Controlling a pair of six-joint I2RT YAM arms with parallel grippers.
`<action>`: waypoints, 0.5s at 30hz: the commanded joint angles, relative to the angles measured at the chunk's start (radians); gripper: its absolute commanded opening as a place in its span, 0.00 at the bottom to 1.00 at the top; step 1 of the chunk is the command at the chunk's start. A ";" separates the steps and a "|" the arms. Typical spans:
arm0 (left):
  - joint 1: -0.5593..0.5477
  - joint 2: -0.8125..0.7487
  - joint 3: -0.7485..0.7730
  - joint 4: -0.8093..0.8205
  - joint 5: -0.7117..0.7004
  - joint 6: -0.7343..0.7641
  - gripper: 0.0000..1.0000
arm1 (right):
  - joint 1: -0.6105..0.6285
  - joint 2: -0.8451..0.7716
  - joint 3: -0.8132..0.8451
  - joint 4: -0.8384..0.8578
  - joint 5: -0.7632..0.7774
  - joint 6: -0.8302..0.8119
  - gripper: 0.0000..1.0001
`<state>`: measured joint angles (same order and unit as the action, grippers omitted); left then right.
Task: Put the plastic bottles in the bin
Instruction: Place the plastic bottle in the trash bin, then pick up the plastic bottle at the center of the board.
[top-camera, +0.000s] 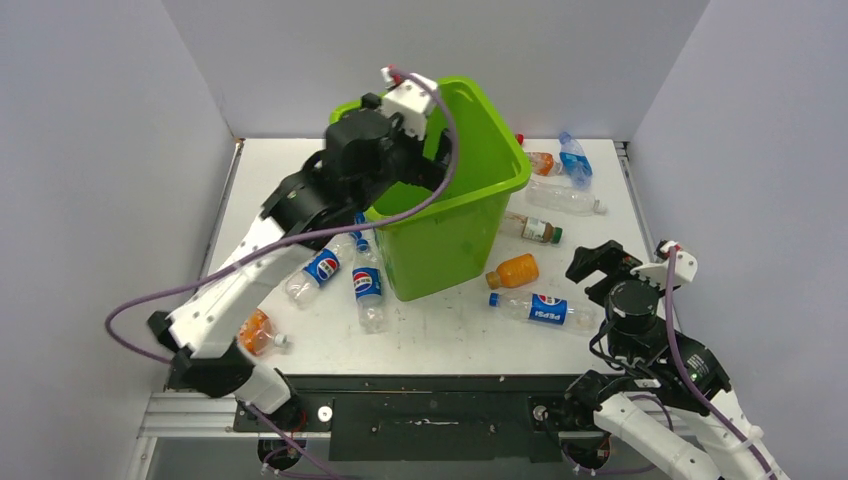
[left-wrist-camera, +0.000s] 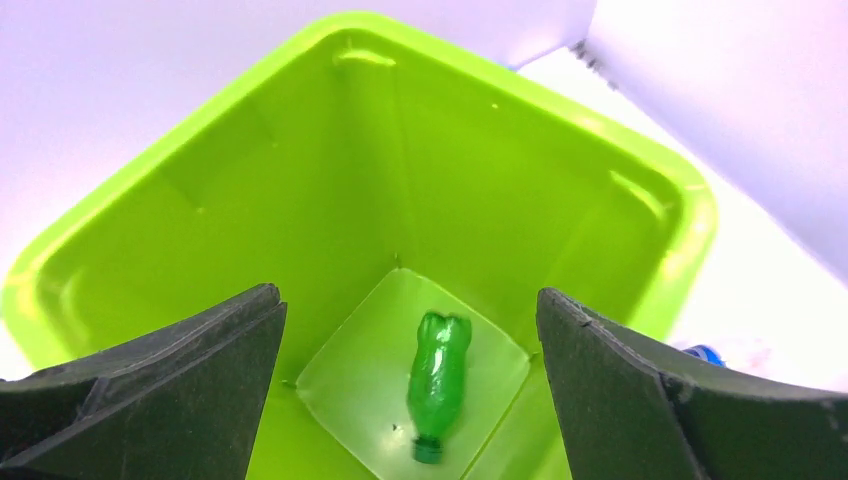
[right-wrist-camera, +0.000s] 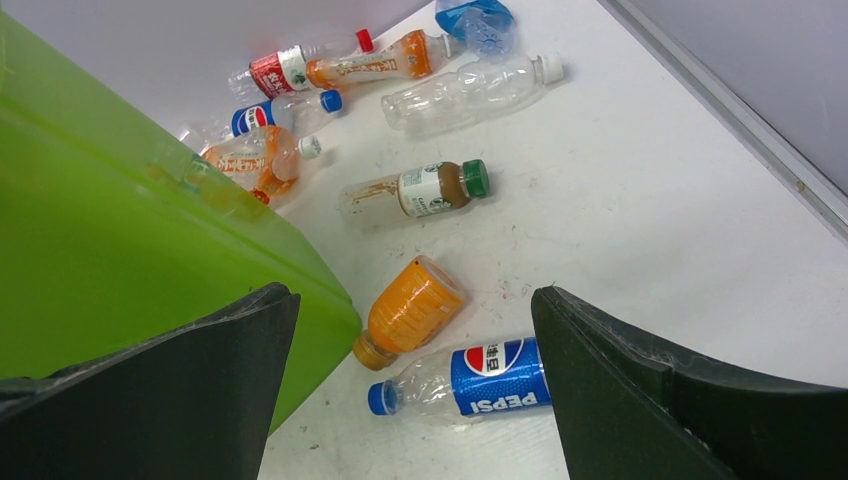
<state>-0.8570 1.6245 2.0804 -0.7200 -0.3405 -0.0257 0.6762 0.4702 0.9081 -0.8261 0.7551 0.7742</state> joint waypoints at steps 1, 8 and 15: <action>-0.007 -0.361 -0.260 0.390 0.007 -0.053 0.96 | 0.010 0.031 -0.008 -0.007 -0.017 0.023 0.90; -0.008 -0.880 -0.889 0.805 -0.107 -0.037 0.96 | 0.015 0.047 -0.064 0.032 -0.025 0.077 0.90; -0.006 -1.193 -1.234 0.783 -0.325 -0.001 0.96 | 0.013 0.124 -0.113 0.187 0.019 0.170 0.90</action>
<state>-0.8665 0.4870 0.9840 0.0574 -0.5255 -0.0559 0.6834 0.5365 0.8040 -0.7731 0.7296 0.8761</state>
